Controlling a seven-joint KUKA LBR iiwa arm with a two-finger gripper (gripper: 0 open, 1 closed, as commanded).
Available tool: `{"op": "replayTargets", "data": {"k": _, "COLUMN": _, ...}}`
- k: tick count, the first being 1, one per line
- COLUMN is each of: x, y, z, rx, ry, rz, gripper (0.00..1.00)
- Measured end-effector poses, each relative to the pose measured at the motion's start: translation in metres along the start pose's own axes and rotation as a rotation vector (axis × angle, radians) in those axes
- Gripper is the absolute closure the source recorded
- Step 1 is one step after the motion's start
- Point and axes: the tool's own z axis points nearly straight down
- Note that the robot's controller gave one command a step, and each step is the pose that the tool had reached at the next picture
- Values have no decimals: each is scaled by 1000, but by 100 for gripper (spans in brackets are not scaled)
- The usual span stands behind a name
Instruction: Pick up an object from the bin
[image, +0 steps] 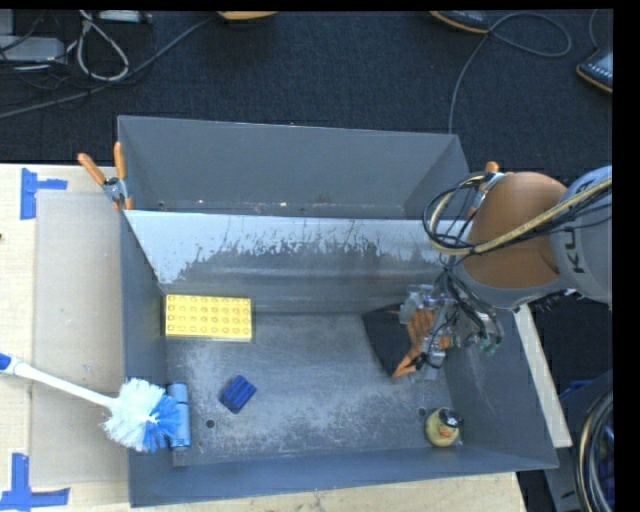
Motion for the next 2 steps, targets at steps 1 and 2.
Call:
{"op": "replayTargets", "data": {"k": 1, "x": -19, "y": 3, "z": 33, "rx": 2, "ry": -1, "rz": 27, "gripper": 0}}
{"op": "replayTargets", "data": {"k": 2, "x": -7, "y": -4, "z": 40, "rx": 0, "ry": -5, "rz": 102, "gripper": 0}}
